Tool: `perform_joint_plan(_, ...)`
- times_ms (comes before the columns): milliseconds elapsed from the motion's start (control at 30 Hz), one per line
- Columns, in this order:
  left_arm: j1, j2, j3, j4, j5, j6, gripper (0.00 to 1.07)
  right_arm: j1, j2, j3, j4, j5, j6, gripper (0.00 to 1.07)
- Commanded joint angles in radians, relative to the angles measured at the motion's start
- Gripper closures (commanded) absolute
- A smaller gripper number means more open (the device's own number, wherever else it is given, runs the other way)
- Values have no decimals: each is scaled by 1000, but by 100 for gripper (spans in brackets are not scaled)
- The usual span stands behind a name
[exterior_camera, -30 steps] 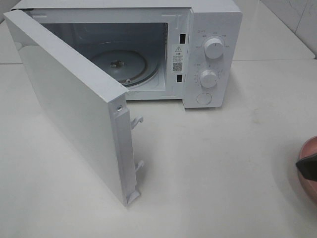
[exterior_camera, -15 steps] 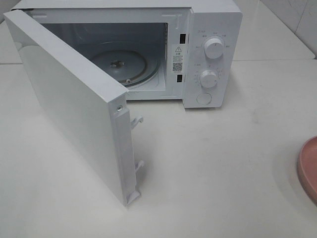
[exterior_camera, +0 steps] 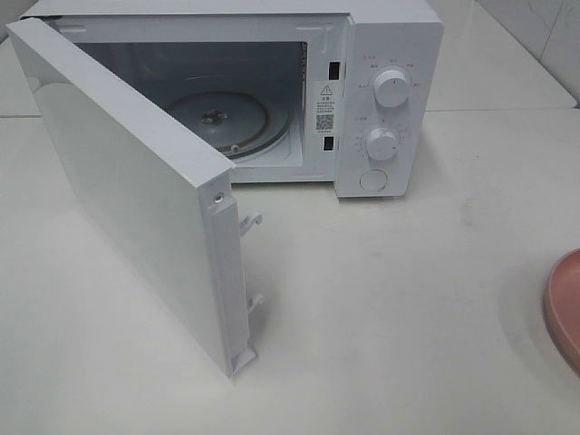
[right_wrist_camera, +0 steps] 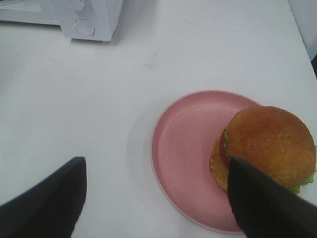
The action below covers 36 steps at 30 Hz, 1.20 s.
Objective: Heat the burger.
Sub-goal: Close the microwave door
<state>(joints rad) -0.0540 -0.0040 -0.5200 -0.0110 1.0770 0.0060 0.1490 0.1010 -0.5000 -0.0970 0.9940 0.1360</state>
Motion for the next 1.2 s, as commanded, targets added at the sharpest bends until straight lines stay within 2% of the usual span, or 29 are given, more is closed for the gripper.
perform_joint_plan(33,1,-16,3,0,-7,1,6,-4,-54,3,-2,1,-16,31)
perform_joint_plan(200,1,-16,3,0,-7,1,6,-4,-129,3,-2,1,-16,31)
perform_joint_plan(1200,1,-13,3,-1,-7,1,6,-4,-133,3,-1,1,-18,31)
